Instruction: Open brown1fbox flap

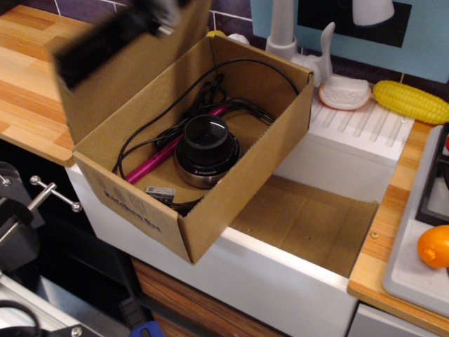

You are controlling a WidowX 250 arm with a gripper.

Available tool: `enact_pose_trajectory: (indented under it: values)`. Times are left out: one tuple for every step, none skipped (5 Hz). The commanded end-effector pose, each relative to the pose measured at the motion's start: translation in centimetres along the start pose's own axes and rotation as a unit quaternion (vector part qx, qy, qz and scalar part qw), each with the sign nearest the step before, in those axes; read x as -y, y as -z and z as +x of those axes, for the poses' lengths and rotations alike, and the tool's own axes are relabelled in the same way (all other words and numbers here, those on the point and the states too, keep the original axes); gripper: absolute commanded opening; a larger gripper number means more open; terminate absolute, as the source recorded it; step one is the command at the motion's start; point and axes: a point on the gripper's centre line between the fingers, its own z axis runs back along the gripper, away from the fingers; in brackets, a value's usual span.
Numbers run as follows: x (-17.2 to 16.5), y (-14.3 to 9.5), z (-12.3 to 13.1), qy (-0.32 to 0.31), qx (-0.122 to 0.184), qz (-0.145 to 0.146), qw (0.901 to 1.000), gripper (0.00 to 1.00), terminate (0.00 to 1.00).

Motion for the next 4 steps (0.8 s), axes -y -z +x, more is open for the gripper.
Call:
enact_pose_trajectory:
  values:
    - [-4.1, 2.7, -2.8, 0.034, 0.03, -0.003, 0.9989, 1.0, 0.0]
    - [-4.5, 4.3, -4.2, 0.032, 0.057, 0.0, 0.9979, 1.0, 0.0]
    - [-4.7, 7.0, -5.2, 0.032, 0.102, -0.027, 0.9939, 1.0, 0.0]
    - [-5.3, 9.8, -5.8, 0.0, 0.099, -0.111, 0.9889, 1.0, 1.0]
